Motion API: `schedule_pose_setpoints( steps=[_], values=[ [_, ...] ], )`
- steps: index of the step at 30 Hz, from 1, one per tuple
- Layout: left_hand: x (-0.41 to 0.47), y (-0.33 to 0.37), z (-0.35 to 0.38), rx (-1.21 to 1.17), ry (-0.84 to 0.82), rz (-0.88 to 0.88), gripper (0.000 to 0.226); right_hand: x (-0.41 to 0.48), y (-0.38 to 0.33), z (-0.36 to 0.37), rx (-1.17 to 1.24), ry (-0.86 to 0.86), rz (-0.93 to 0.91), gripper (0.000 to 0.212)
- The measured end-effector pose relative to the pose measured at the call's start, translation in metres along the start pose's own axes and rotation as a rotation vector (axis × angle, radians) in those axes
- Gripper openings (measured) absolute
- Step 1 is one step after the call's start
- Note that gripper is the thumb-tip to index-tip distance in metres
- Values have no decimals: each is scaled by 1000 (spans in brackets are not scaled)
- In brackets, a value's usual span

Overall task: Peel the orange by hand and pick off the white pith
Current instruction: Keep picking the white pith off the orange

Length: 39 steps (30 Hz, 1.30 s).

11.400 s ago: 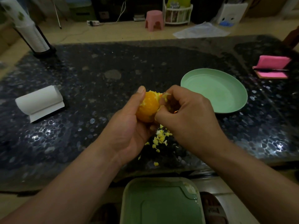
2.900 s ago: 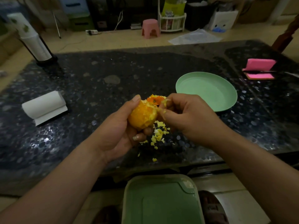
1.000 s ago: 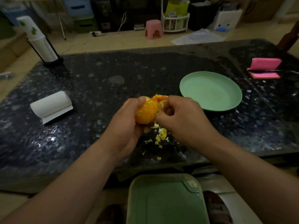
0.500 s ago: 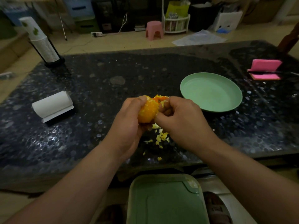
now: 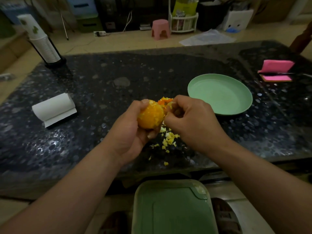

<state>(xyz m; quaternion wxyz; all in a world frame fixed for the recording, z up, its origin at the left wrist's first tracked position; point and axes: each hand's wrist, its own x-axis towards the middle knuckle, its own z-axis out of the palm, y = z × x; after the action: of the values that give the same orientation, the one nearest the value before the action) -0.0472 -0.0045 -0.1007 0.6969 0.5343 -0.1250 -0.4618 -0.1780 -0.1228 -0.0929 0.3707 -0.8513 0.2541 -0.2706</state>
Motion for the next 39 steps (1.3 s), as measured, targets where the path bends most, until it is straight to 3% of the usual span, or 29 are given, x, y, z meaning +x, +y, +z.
schedule_pose_setpoints(
  steps=[7,9,12,14,15,16,18,21,23,27,37,39],
  values=[
    [-1,4,-7,-254,-155,-262,51,8,11,-4,-66,-29,-10,15],
    [3,2,-10,-276,-135,-279,53,11,16,-1,-215,-134,7,3],
    [9,0,-15,-283,-75,-277,48,10,22,7,-471,-276,46,33],
    [10,0,-18,-256,-46,-269,47,10,21,8,-473,-250,7,20],
    [10,0,-18,-228,-29,-258,46,10,20,6,-461,-252,-16,10],
    [10,0,-18,-187,-5,-239,47,10,19,5,-457,-273,-12,22],
    [9,-2,-16,-88,61,-174,46,10,17,3,-434,-263,4,22],
    [9,-4,-11,115,81,-18,27,8,19,3,-310,-230,61,32],
    [6,-6,-10,231,19,50,36,8,18,1,-127,-231,131,36],
    [2,-6,-9,451,-46,118,54,5,17,-4,46,-186,97,18],
    [-6,-7,-4,814,-30,271,46,2,12,-6,-268,-46,-167,2],
    [-6,-8,-3,829,-30,276,45,2,10,-4,-358,-17,-226,9]
  ],
)
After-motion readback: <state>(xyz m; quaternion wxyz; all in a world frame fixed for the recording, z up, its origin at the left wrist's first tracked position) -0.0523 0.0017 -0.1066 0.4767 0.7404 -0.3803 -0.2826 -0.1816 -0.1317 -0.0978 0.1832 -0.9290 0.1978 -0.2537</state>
